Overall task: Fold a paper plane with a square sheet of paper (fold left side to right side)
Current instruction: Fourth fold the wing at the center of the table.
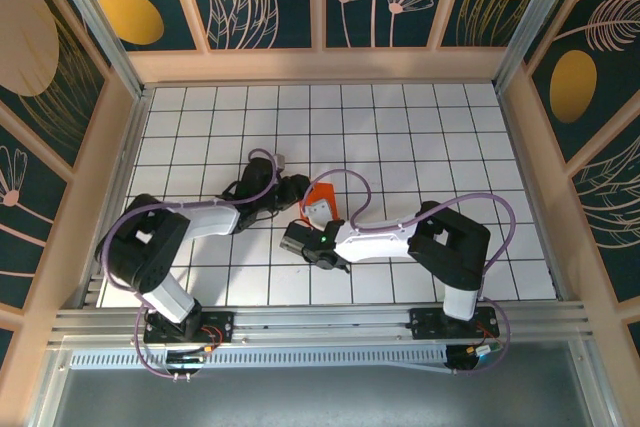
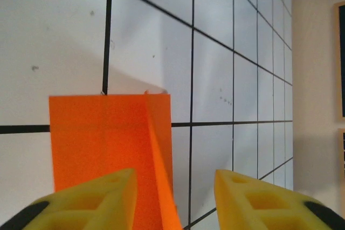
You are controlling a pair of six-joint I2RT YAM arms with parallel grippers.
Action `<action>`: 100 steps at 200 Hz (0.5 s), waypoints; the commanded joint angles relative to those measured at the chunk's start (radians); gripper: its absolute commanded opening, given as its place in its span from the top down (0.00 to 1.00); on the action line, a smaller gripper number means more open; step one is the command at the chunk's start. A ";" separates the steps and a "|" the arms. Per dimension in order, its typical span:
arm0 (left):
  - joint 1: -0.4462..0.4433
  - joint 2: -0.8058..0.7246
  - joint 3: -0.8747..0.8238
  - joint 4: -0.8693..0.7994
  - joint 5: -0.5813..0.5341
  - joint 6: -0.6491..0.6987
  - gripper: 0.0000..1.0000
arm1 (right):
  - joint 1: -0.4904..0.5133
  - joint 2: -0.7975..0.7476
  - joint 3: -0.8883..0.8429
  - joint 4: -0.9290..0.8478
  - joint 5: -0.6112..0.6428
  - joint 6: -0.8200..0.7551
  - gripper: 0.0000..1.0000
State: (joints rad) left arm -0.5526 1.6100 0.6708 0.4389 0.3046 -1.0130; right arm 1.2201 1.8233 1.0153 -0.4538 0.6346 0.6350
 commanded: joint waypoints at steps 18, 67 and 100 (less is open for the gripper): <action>0.126 -0.140 -0.067 -0.062 0.018 0.044 0.49 | -0.004 0.011 -0.032 0.042 -0.015 -0.039 1.00; 0.236 -0.275 -0.118 -0.183 0.070 0.137 0.46 | -0.053 -0.067 -0.093 0.155 -0.222 -0.145 1.00; 0.238 -0.321 -0.154 -0.223 0.113 0.188 0.45 | -0.134 -0.134 -0.171 0.248 -0.486 -0.196 1.00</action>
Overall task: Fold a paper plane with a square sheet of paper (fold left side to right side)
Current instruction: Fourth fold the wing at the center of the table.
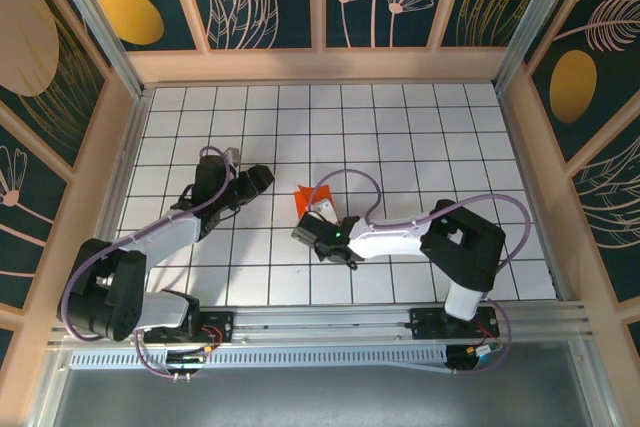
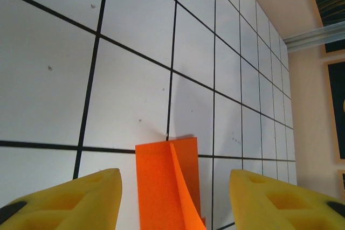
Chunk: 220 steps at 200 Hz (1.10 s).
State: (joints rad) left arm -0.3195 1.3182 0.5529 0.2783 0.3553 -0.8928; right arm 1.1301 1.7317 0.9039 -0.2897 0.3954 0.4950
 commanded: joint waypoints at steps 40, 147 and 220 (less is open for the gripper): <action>0.002 -0.022 -0.107 -0.008 0.151 0.074 0.46 | -0.161 -0.099 -0.140 0.175 -0.535 -0.092 1.00; -0.138 0.006 -0.157 0.095 0.159 -0.022 0.52 | -0.365 -0.073 -0.197 0.281 -0.916 -0.067 1.00; -0.215 0.088 -0.136 0.150 0.126 -0.072 0.57 | -0.392 -0.060 -0.238 0.376 -0.969 -0.015 1.00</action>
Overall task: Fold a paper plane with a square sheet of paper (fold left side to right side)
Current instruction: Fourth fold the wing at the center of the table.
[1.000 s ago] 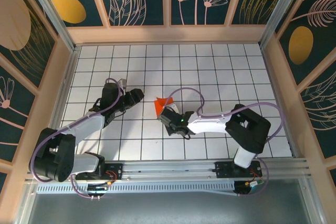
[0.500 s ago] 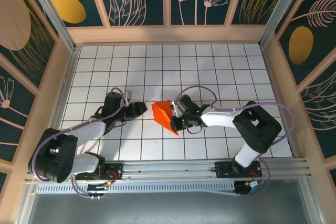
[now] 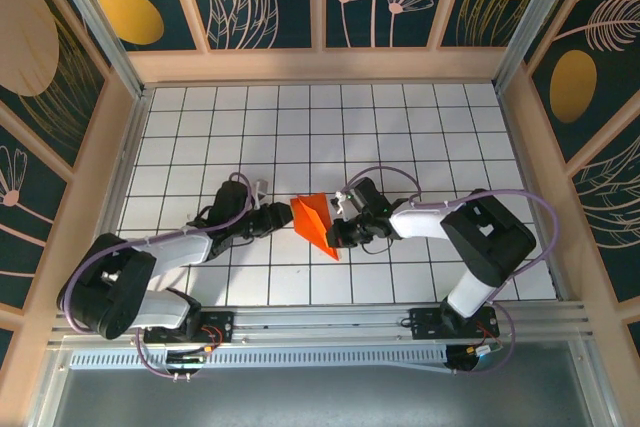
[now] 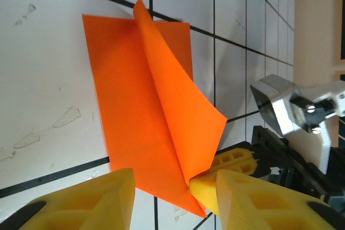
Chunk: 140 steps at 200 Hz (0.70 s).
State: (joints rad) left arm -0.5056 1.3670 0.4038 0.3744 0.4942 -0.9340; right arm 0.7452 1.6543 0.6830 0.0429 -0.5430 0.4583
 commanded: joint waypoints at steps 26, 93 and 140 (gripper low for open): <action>-0.061 0.084 0.037 0.058 -0.037 -0.037 0.57 | -0.006 0.015 -0.026 0.058 -0.031 0.030 1.00; -0.099 0.187 0.102 0.067 -0.053 -0.045 0.57 | -0.007 0.013 -0.036 0.060 -0.030 0.028 1.00; -0.113 0.232 0.135 0.064 -0.059 -0.048 0.56 | -0.008 0.017 -0.037 0.064 -0.035 0.028 1.00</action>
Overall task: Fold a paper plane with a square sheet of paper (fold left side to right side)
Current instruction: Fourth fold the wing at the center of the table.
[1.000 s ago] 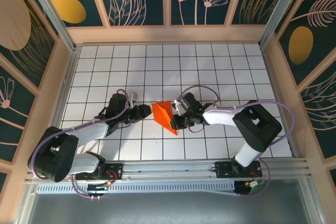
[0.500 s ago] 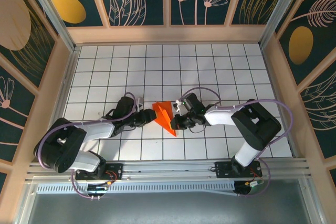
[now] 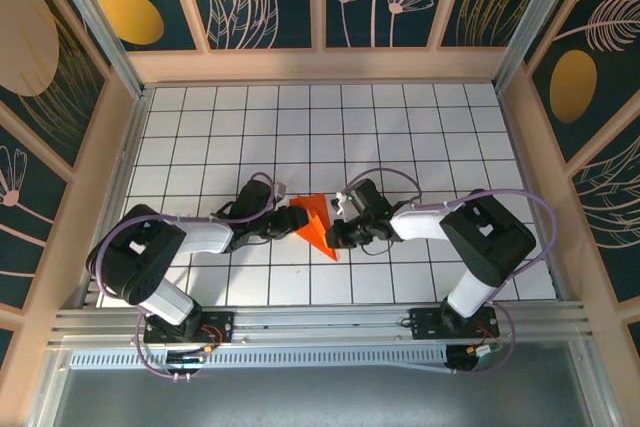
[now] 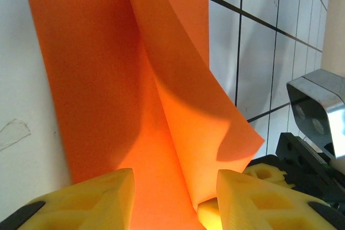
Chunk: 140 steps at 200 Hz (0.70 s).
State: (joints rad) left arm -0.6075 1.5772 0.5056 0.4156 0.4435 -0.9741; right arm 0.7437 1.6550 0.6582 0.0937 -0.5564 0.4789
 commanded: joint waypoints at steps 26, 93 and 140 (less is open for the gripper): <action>-0.015 0.036 0.043 0.021 -0.009 -0.010 0.56 | -0.007 0.016 -0.011 0.012 -0.020 0.006 1.00; -0.021 0.071 0.069 -0.034 -0.039 -0.005 0.53 | -0.006 0.020 -0.011 0.009 -0.020 0.007 1.00; -0.028 0.093 0.116 -0.161 -0.101 0.044 0.53 | -0.007 0.012 -0.006 0.014 -0.026 0.007 0.95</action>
State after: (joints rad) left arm -0.6292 1.6382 0.5919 0.3424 0.4026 -0.9688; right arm 0.7437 1.6596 0.6582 0.0982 -0.5652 0.4805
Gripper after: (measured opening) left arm 0.472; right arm 0.050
